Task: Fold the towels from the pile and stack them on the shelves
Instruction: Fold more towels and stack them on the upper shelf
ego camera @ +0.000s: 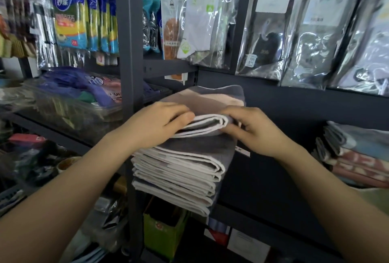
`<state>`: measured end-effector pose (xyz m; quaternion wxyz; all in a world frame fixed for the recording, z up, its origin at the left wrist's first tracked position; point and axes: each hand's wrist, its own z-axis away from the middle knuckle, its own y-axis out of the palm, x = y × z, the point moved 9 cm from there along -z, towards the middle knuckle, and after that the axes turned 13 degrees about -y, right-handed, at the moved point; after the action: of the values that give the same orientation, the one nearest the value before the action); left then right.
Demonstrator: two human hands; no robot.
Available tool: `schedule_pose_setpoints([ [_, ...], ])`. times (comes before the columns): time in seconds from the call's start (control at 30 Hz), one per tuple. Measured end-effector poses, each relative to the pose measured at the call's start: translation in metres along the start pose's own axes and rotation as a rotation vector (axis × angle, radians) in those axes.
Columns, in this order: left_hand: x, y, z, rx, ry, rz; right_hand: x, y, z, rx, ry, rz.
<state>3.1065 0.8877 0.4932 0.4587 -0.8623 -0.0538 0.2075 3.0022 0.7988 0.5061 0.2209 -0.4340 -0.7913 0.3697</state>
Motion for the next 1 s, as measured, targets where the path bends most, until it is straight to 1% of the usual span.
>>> schedule_pose_setpoints([
  [0.03, 0.001, -0.003, -0.003, 0.009, -0.053, 0.009, 0.000, 0.000, 0.001, 0.002, 0.013, -0.050],
  [0.07, 0.003, -0.005, -0.007, 0.034, -0.106, -0.002, 0.001, 0.005, 0.003, 0.052, 0.023, -0.136],
  [0.1, 0.003, -0.005, -0.013, 0.082, -0.157, -0.017, 0.003, 0.011, 0.007, 0.112, 0.031, -0.238],
  [0.13, 0.003, -0.004, -0.021, 0.130, -0.199, -0.035, 0.000, 0.012, 0.011, 0.114, 0.059, -0.337],
  [0.17, 0.002, -0.003, -0.032, 0.151, -0.220, -0.067, -0.007, 0.006, 0.012, 0.046, 0.102, -0.421],
  [0.2, 0.000, -0.003, -0.045, 0.142, -0.228, -0.110, -0.021, -0.006, 0.012, -0.101, 0.172, -0.452],
  [0.23, 0.001, -0.004, -0.060, 0.119, -0.251, -0.145, -0.043, -0.020, 0.014, -0.282, 0.264, -0.438],
  [0.27, 0.005, -0.002, -0.076, 0.114, -0.290, -0.170, -0.068, -0.031, 0.020, -0.452, 0.396, -0.383],
  [0.3, 0.012, 0.004, -0.090, 0.143, -0.343, -0.196, -0.096, -0.035, 0.030, -0.560, 0.559, -0.337],
  [0.33, 0.022, 0.013, -0.103, 0.200, -0.406, -0.245, -0.123, -0.032, 0.038, -0.604, 0.720, -0.312],
  [0.37, 0.031, 0.023, -0.112, 0.269, -0.473, -0.302, -0.145, -0.025, 0.044, -0.600, 0.865, -0.319],
  [0.43, 0.050, 0.033, -0.125, 0.346, -0.595, -0.341, -0.180, -0.005, 0.056, -0.561, 1.059, -0.427],
  [0.5, 0.067, 0.037, -0.131, 0.360, -0.717, -0.252, -0.196, 0.006, 0.062, -0.560, 1.162, -0.487],
  [0.57, 0.079, 0.042, -0.135, 0.388, -0.788, -0.150, -0.207, 0.012, 0.063, -0.624, 1.207, -0.590],
  [0.63, 0.088, 0.051, -0.132, 0.426, -0.886, 0.026, -0.212, 0.019, 0.059, -0.654, 1.246, -0.685],
  [0.67, 0.091, 0.055, -0.132, 0.407, -0.909, 0.147, -0.214, 0.021, 0.057, -0.634, 1.253, -0.690],
  [0.7, 0.093, 0.055, -0.136, 0.347, -0.899, 0.238, -0.217, 0.019, 0.054, -0.628, 1.243, -0.664],
  [0.73, 0.094, 0.052, -0.140, 0.254, -0.863, 0.302, -0.218, 0.016, 0.051, -0.646, 1.211, -0.640],
  [0.77, 0.095, 0.045, -0.144, 0.141, -0.806, 0.317, -0.220, 0.013, 0.048, -0.683, 1.169, -0.636],
  [0.8, 0.094, 0.037, -0.148, 0.049, -0.733, 0.269, -0.221, 0.012, 0.048, -0.724, 1.135, -0.637],
  [0.83, 0.089, 0.031, -0.148, 0.000, -0.664, 0.168, -0.224, 0.012, 0.051, -0.742, 1.134, -0.619],
  [0.87, 0.083, 0.028, -0.148, -0.023, -0.598, 0.050, -0.224, 0.014, 0.055, -0.724, 1.163, -0.582],
  [0.93, 0.071, 0.032, -0.141, 0.026, -0.523, -0.151, -0.222, 0.018, 0.062, -0.587, 1.233, -0.434],
  [0.97, 0.061, 0.034, -0.138, 0.058, -0.476, -0.215, -0.219, 0.015, 0.063, -0.484, 1.237, -0.289],
  [1.0, 0.046, 0.035, -0.134, 0.085, -0.392, -0.239, -0.213, 0.008, 0.058, -0.394, 1.190, -0.104],
])
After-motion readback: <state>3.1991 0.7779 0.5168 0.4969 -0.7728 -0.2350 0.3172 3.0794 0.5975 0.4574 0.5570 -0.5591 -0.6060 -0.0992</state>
